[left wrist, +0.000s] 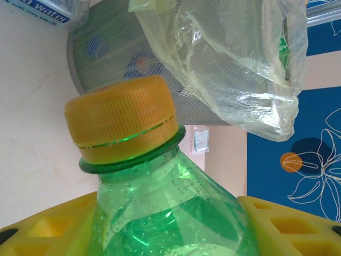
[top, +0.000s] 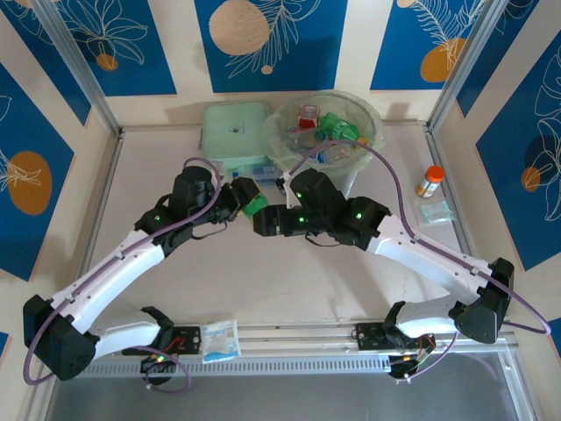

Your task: Put the plastic bottles in the bin

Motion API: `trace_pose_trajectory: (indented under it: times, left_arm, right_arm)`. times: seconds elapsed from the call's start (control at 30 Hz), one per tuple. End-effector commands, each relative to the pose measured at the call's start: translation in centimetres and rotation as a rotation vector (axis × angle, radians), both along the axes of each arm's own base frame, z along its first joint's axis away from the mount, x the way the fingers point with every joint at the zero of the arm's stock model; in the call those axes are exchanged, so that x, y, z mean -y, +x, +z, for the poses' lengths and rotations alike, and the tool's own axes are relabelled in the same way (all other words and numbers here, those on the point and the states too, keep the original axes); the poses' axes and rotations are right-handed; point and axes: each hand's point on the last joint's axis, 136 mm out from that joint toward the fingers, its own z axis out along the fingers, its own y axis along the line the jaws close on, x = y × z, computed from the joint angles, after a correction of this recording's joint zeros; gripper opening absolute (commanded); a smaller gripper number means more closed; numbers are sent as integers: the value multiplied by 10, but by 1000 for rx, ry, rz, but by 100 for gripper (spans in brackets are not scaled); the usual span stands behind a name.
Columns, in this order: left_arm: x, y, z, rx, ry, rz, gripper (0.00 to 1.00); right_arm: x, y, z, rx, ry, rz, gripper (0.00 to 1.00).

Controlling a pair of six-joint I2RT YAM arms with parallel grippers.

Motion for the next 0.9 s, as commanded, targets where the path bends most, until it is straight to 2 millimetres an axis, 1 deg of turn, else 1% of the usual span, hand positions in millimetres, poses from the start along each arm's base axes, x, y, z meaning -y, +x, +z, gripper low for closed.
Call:
trace_pose_trajectory:
  times: [0.0,0.13,0.2,0.27,0.3,0.33,0.37,0.4,0.43,0.53,0.57,0.63,0.7,0.77,0.87]
  left_arm:
    - [5,0,27,70,-81,-25,50]
    - [9,-1,26,63,-110,-34,51]
    - [9,-1,25,63,-118,-33,54]
    - [9,-1,27,69,-119,-35,63]
    - [8,0,28,78,-114,-35,70]
    - [7,1,30,89,-107,-32,80]
    - [6,2,33,103,-99,-27,87]
    - [4,4,40,129,-87,-21,94]
    - [2,7,47,153,-70,-15,99]
    - [-1,17,66,205,-45,-4,99]
    - [-3,21,69,208,-34,2,99]
    - [-15,30,66,190,23,33,99]
    - [-38,37,61,163,88,88,99]
    - [-60,41,54,137,132,143,99]
    - [-82,43,45,137,198,171,99]
  right_arm:
    - [-6,-1,14,2,37,14,66]
    - [-6,2,15,9,35,7,65]
    - [-7,2,17,15,39,8,61]
    - [-6,3,22,27,43,4,57]
    - [-5,4,24,35,45,2,54]
    - [-4,4,27,46,47,-2,52]
    - [-2,4,31,56,50,-7,51]
    - [0,5,35,68,56,-11,51]
    - [3,5,38,79,59,-16,50]
    - [10,8,51,115,71,-31,48]
    - [14,10,57,133,73,-41,48]
    - [28,17,73,185,68,-79,48]
    - [47,27,91,233,65,-131,48]
    - [67,39,106,275,57,-180,50]
    - [99,64,121,313,33,-256,50]
